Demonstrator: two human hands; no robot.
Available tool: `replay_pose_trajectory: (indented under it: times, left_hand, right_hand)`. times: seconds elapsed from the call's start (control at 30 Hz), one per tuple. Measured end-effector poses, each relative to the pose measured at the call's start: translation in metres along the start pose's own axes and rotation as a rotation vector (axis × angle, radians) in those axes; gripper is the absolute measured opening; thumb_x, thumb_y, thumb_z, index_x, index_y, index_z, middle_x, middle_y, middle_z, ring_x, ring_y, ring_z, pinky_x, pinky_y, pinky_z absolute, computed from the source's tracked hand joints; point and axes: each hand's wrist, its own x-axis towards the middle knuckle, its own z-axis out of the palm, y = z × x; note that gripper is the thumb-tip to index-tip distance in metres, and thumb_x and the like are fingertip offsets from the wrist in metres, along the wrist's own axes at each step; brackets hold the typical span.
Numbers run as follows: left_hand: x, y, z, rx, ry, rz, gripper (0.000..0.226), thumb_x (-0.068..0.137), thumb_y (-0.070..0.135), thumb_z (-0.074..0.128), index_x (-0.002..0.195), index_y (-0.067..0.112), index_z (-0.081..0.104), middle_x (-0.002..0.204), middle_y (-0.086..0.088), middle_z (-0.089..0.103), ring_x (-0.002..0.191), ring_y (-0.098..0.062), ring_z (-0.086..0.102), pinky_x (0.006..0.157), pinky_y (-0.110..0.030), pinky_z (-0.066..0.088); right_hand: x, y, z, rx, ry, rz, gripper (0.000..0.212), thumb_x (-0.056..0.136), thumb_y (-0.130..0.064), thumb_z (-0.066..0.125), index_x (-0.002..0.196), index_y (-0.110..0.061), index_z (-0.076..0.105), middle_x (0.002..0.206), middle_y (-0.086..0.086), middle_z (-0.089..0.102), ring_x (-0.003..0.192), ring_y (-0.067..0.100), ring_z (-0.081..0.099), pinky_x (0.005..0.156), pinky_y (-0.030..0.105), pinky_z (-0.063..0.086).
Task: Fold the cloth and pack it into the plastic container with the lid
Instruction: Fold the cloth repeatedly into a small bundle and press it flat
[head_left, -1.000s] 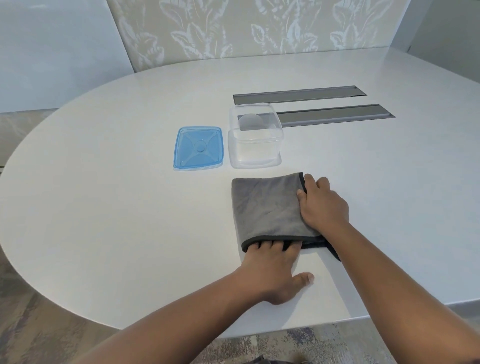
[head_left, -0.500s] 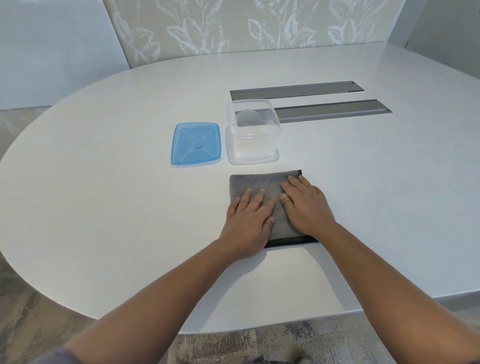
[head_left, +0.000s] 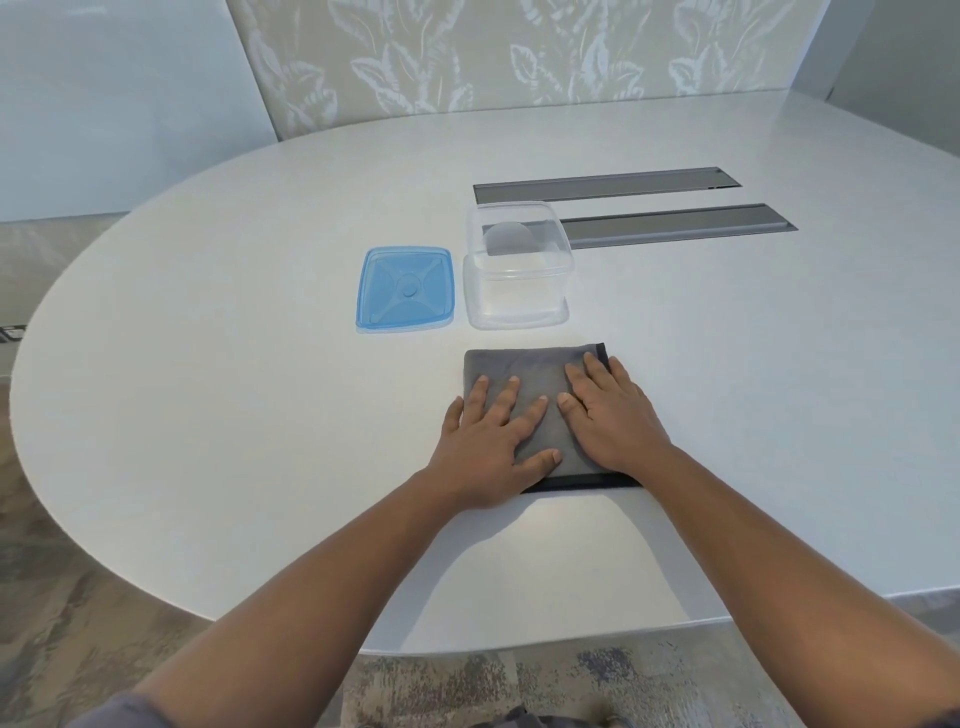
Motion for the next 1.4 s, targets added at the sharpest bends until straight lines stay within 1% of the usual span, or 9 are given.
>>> replay_pose_trajectory:
  times: [0.27,0.5,0.6,0.73,0.87,1.03,1.17,1.3,1.4]
  left_hand:
    - [-0.012,-0.033,-0.009,-0.028,0.006,-0.037,0.084,0.085,0.087,0.021,0.158,0.051,0.002,0.171,0.012,-0.008,0.156,-0.019,-0.019,0.124,-0.050,-0.005]
    - [0.005,-0.037,-0.031,-0.044,0.282,0.034,0.047,0.101,0.054,0.032,0.135,0.032,0.055,0.147,0.004,0.048,0.143,-0.024,0.035,0.115,-0.043,0.023]
    - [0.022,-0.035,-0.031,-0.033,0.236,0.021,0.051,0.106,0.047,0.028,0.151,0.027,0.043,0.167,-0.004,0.026,0.156,-0.028,0.012,0.123,-0.045,0.013]
    - [0.029,-0.042,-0.019,-0.014,0.128,-0.114,0.069,0.101,0.066,0.017,0.163,0.034,0.015,0.173,-0.003,0.002,0.158,-0.025,-0.005,0.126,-0.046,0.002]
    - [0.032,-0.049,-0.016,-0.062,0.126,-0.193,0.084,0.091,0.081,0.014,0.162,0.038,0.006,0.173,-0.001,-0.004,0.158,-0.024,-0.008,0.125,-0.044,0.001]
    - [0.029,-0.050,-0.016,-0.113,0.156,-0.303,0.084,0.091,0.076,0.013,0.163,0.034,0.005,0.172,-0.006,-0.005,0.158,-0.024,0.000,0.125,-0.046,-0.001]
    - [0.021,-0.050,-0.020,-0.198,0.272,-0.347,0.066,0.102,0.056,0.030,0.160,0.025,0.025,0.168,-0.009,0.022,0.153,-0.031,0.021,0.123,-0.047,0.016]
    - [0.014,-0.049,-0.033,-0.442,0.408,-0.293,0.035,0.097,0.023,0.052,0.131,0.013,0.055,0.129,-0.009,0.062,0.119,-0.032,0.055,0.107,-0.045,0.039]
    - [0.012,-0.045,-0.048,-0.626,0.364,-0.384,0.028,0.091,0.023,0.057,0.118,0.016,0.056,0.117,-0.008,0.064,0.104,-0.028,0.062,0.093,-0.044,0.051]
  right_hand:
    - [0.008,-0.035,0.005,-0.006,-0.015,-0.043,0.062,0.106,-0.051,0.024,0.161,-0.022,0.023,0.171,0.006,0.013,0.156,0.034,0.005,0.123,0.047,0.016]
    - [0.013,-0.043,0.002,-0.147,0.064,-0.032,0.071,0.102,-0.053,0.020,0.161,-0.013,0.023,0.171,0.008,0.013,0.157,0.030,-0.003,0.124,0.048,0.009]
    - [0.020,-0.050,0.001,-0.148,0.087,-0.090,0.072,0.102,-0.052,0.019,0.161,-0.009,0.022,0.171,0.010,0.014,0.157,0.028,0.000,0.125,0.046,0.005]
    - [0.022,-0.047,0.010,-0.122,0.001,-0.059,0.077,0.102,-0.057,0.017,0.163,-0.009,0.012,0.172,0.010,0.006,0.158,0.023,-0.001,0.126,0.043,0.003]
    - [0.024,-0.045,0.012,-0.112,0.000,-0.027,0.083,0.100,-0.063,0.014,0.163,-0.010,0.008,0.172,0.009,0.002,0.158,0.022,-0.004,0.126,0.044,0.001]
    - [0.023,-0.045,0.013,-0.100,0.013,-0.002,0.088,0.097,-0.067,0.012,0.163,-0.010,0.008,0.172,0.010,0.002,0.158,0.023,-0.006,0.126,0.045,0.000]
    - [0.021,-0.042,0.009,-0.027,0.045,-0.027,0.079,0.101,-0.059,0.018,0.162,-0.010,0.019,0.171,0.009,0.013,0.158,0.022,0.001,0.126,0.043,0.004]
    - [0.019,-0.050,-0.002,0.147,0.172,-0.033,0.067,0.105,-0.046,0.028,0.159,-0.006,0.026,0.169,0.010,0.021,0.157,0.023,0.010,0.125,0.041,0.006]
    - [0.014,-0.079,-0.010,0.674,0.169,-0.029,0.066,0.103,-0.047,0.038,0.159,-0.013,0.028,0.167,0.002,0.028,0.153,0.016,0.023,0.124,0.035,0.017]
